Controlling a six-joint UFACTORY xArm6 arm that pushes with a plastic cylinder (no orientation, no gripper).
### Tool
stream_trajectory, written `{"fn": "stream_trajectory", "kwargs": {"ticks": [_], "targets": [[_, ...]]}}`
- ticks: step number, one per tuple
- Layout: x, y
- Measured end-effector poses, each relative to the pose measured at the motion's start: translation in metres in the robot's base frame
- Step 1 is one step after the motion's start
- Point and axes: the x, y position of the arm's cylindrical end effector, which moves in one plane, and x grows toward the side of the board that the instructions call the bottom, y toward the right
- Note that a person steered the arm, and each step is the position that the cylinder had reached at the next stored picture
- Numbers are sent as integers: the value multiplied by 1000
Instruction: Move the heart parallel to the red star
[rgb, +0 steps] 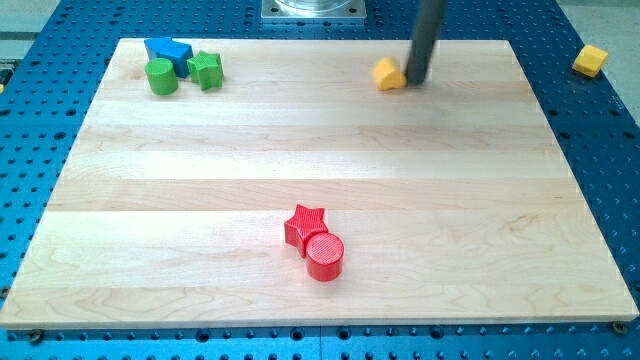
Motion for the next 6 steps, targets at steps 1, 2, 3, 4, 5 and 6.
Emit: {"fn": "stream_trajectory", "kwargs": {"ticks": [1,2,3,4,5,6], "targets": [[105,-128],[87,-68],[-4,-41],[-66,-45],[-3,-123],[122,-201]]}}
